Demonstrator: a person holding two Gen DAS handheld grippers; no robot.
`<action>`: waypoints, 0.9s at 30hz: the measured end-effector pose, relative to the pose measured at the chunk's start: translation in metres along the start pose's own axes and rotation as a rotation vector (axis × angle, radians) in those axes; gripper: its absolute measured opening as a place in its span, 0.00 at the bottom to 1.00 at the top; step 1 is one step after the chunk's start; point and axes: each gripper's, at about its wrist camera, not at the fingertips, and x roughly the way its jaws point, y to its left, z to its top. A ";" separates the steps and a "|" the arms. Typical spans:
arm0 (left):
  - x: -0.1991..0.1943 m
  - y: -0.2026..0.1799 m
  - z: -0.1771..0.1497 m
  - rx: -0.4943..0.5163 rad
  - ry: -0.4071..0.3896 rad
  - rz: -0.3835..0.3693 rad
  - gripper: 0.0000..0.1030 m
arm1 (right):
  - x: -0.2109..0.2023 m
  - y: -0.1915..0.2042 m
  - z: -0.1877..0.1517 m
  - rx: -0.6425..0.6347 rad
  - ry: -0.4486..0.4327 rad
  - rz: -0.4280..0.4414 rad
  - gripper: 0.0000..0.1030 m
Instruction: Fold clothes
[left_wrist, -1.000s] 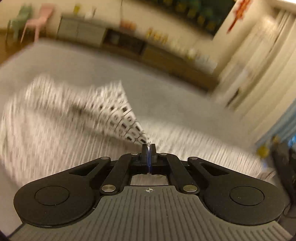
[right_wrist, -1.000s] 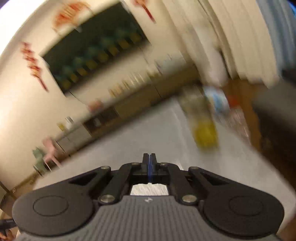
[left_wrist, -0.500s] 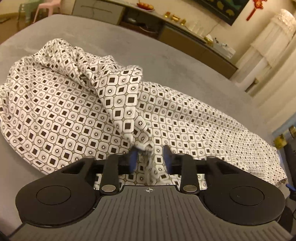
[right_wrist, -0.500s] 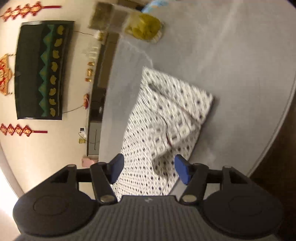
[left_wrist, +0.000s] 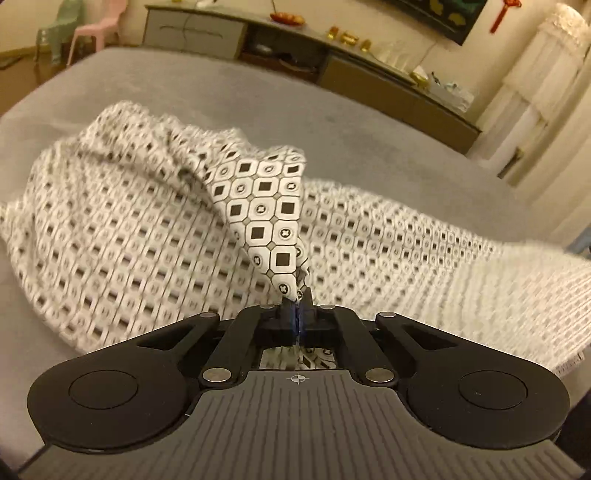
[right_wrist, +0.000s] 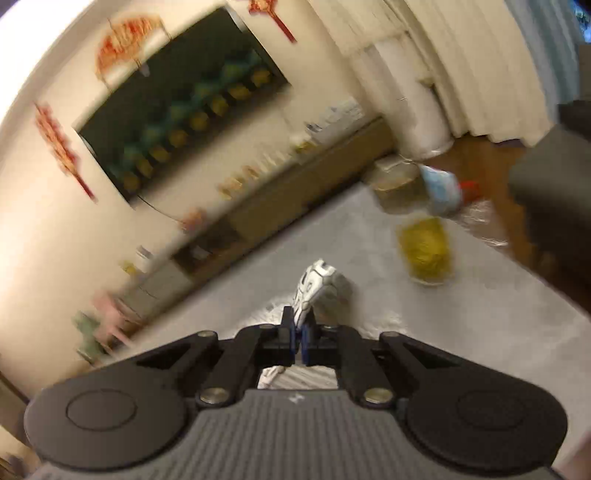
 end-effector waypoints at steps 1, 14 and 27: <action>0.001 0.001 -0.001 -0.003 0.003 0.000 0.00 | 0.014 -0.017 -0.009 0.049 0.065 -0.047 0.03; 0.012 0.008 -0.014 -0.039 0.039 0.000 0.00 | 0.023 -0.058 -0.057 0.076 0.150 -0.218 0.03; 0.009 0.016 -0.018 -0.062 0.031 -0.025 0.00 | 0.001 -0.001 -0.010 -0.215 -0.076 -0.343 0.54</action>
